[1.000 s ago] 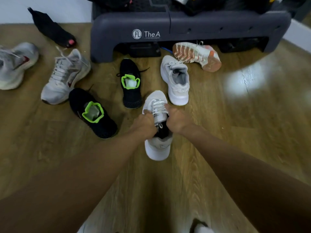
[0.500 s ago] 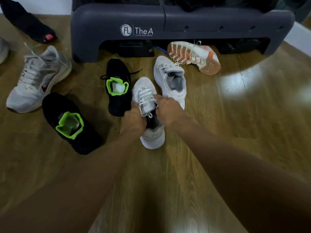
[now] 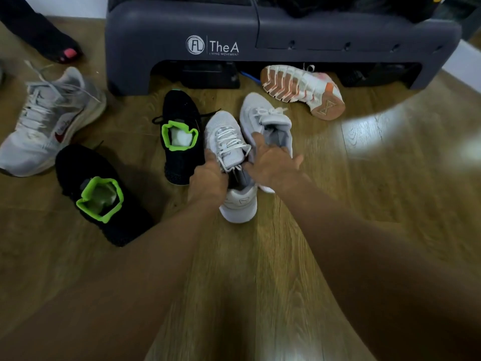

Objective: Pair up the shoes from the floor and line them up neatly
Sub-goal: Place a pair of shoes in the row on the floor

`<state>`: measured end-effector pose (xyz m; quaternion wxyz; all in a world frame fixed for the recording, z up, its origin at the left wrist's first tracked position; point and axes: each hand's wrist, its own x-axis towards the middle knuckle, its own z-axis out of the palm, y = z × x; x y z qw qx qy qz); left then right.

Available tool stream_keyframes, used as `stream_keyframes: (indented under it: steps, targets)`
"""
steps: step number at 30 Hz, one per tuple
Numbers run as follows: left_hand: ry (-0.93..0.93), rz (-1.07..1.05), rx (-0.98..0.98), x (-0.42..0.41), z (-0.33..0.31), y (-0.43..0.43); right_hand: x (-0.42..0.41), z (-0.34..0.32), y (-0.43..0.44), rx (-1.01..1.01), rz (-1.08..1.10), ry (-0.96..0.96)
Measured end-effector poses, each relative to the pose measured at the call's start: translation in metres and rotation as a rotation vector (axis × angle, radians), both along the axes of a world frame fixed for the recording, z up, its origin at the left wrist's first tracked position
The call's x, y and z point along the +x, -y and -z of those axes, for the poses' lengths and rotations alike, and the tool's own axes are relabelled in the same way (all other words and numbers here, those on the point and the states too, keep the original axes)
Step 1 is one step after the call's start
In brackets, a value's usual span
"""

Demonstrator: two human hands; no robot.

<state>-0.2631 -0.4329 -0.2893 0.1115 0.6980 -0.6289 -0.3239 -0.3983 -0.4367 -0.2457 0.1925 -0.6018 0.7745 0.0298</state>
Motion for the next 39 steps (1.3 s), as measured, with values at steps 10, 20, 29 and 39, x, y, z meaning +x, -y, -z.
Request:
stream_keyframes:
  steps: [10,20,29,39]
  targets:
    - [-0.182,0.206,0.066,0.001,-0.008,-0.092,-0.016,0.020,-0.184,-0.175,-0.117,0.135]
    - [-0.190,0.157,0.210,-0.023,-0.011,-0.116,-0.034,-0.004,-0.251,0.014,-0.001,-0.049]
    - [-0.168,0.222,0.156,-0.005,-0.014,-0.120,-0.034,-0.009,-0.248,-0.455,0.271,0.106]
    - [0.000,0.717,-0.360,-0.013,-0.028,-0.162,-0.041,-0.001,-0.251,-0.238,0.497,0.170]
